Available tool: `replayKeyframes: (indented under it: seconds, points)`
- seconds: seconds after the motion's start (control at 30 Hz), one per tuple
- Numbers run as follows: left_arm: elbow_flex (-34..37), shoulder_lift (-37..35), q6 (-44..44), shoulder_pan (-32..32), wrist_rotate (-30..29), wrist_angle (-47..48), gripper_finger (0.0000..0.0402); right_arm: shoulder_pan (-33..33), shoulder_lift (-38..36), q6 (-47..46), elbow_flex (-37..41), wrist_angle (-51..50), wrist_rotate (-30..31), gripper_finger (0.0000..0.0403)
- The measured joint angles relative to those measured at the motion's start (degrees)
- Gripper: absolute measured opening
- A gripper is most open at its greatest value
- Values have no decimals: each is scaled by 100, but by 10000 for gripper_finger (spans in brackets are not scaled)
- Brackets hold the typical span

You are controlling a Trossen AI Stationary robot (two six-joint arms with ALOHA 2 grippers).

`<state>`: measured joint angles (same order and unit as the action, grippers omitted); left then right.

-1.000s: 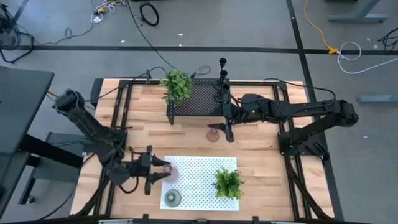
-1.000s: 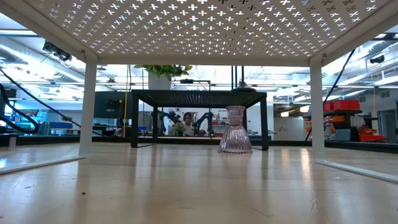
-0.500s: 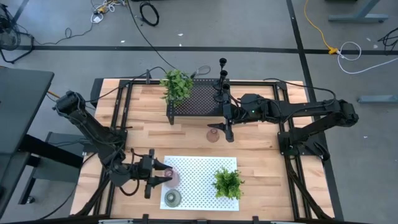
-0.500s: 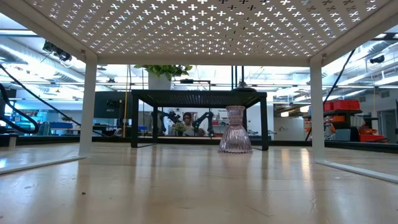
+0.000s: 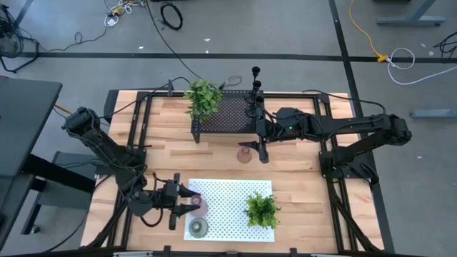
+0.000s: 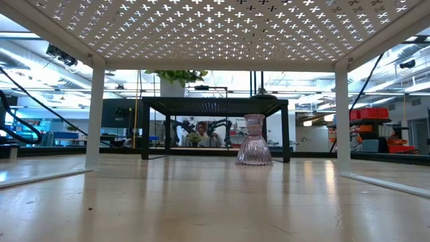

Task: Pick & Place candle stick holders
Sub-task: Put the small pink glass candle holder on the white shelf aligned with the other small green glass candle holder

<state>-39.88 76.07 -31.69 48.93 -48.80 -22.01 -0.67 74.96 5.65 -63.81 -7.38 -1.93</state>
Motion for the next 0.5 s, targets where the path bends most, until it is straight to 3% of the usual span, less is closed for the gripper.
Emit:
replayKeyframes:
  seconds: [0.27,0.5]
  points:
    - [2,0,-2,0,222,-52,178,0,2,44,0,3,0,201]
    - [17,17,110,-14,-87,-21,280,0,4,83,0,4,0,201]
